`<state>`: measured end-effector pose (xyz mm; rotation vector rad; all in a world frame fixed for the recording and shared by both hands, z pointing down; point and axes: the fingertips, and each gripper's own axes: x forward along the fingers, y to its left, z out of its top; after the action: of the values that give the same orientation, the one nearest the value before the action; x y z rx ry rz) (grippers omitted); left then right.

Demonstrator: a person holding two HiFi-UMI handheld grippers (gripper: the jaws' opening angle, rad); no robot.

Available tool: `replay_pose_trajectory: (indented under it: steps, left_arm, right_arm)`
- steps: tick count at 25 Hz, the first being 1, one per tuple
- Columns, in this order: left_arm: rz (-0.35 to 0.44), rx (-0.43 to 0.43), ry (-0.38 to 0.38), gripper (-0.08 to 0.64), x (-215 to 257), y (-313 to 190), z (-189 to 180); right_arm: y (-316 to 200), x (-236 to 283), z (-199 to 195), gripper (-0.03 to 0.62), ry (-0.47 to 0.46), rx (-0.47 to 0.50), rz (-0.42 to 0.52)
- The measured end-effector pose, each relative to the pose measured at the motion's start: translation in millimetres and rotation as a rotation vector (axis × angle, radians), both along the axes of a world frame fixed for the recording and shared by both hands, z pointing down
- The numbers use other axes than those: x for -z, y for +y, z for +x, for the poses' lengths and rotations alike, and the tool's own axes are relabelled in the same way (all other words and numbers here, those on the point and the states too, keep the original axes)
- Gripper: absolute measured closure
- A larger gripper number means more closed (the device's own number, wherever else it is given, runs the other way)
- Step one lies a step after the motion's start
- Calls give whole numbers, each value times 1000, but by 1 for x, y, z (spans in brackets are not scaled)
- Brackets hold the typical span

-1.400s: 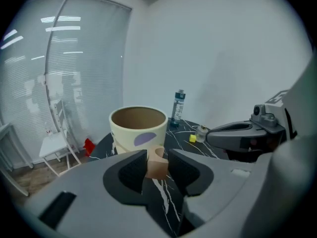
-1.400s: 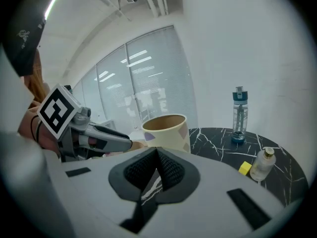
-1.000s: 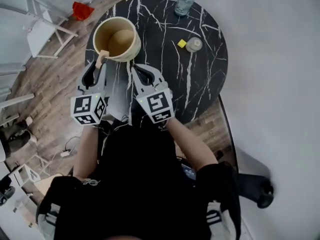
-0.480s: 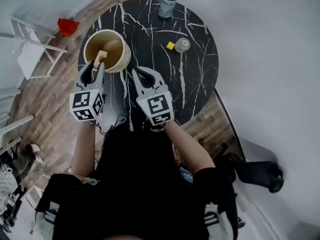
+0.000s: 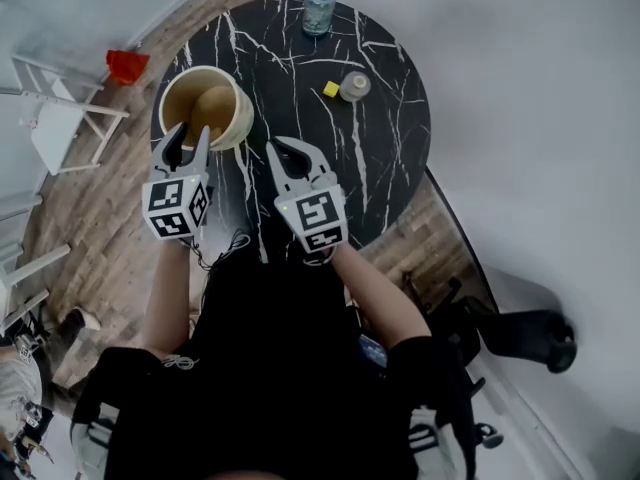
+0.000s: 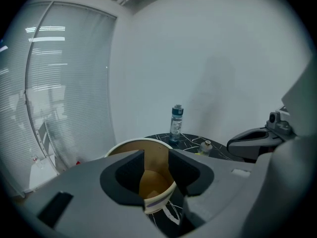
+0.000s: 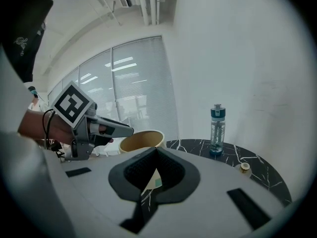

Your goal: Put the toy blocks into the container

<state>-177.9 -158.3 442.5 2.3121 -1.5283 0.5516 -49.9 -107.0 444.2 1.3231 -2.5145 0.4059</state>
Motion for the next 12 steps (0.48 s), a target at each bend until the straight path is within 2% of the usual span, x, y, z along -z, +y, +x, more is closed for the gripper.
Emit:
replay_pose_trajectory:
  steps: [8, 10, 12]
  left_arm:
    - [38, -41, 24, 438, 13, 13, 18]
    - [62, -72, 39, 560, 19, 16, 29]
    - [69, -112, 50, 561, 21, 20, 41]
  right_arm:
    - [6, -1, 8, 595, 7, 2, 2]
    - [8, -1, 12, 595, 10, -4, 1]
    - [9, -2, 16, 595, 15, -14, 0]
